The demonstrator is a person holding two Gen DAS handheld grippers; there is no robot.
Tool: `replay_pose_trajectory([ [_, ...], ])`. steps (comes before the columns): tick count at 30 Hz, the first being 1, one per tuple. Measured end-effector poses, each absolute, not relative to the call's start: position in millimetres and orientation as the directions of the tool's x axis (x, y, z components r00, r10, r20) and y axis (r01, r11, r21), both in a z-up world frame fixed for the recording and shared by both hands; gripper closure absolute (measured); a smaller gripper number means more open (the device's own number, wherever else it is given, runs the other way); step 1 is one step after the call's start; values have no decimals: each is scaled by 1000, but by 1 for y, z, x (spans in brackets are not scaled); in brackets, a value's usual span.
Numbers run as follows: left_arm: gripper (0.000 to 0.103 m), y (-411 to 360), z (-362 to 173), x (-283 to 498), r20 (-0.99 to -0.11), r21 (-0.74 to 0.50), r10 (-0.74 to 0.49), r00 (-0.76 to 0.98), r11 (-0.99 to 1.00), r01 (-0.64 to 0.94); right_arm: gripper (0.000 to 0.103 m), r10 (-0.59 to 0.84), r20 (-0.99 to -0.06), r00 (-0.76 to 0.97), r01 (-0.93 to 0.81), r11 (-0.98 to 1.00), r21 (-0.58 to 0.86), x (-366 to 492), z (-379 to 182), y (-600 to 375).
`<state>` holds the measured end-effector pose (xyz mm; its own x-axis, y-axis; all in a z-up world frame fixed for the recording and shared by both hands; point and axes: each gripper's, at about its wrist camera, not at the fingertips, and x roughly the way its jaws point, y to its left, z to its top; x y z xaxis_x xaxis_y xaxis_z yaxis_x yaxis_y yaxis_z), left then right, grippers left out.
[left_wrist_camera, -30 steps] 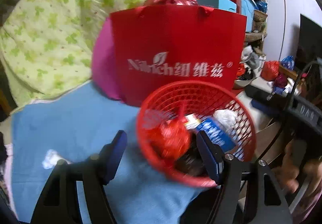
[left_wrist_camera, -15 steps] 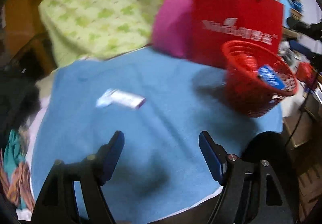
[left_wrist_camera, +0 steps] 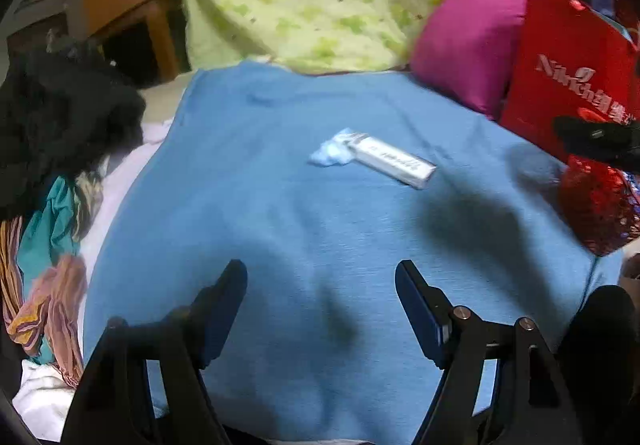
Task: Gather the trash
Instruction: 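Move both tools back and grasp the white medicine box with the right tool, then grasp the light-blue wrapper with the left tool while the right tool holds the medicine box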
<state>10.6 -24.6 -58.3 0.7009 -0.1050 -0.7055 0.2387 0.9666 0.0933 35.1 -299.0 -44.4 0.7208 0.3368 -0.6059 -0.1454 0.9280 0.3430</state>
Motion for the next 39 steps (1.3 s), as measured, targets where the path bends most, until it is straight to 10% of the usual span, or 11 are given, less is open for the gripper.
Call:
replay_pose_trajectory([
  [14,26,17,-79,106,-745,142,-26,666,970,196,30,359,-775,520,-252,932,262,222,-150,-240],
  [18,26,8,-82,137,-749,134,-65,659,960,247,50,348,-784,514,-291,931,223,219,-153,-237],
  [30,26,-82,-115,249,-812,-9,-246,530,912,409,54,349,-713,608,-168,934,314,126,-125,-292],
  [36,74,-89,-131,266,-845,-63,-242,477,931,360,54,333,-678,655,-144,936,322,83,-107,-299],
  [39,76,-87,-115,245,-836,-41,-217,504,940,338,54,325,-649,689,-129,935,331,65,-95,-301],
])
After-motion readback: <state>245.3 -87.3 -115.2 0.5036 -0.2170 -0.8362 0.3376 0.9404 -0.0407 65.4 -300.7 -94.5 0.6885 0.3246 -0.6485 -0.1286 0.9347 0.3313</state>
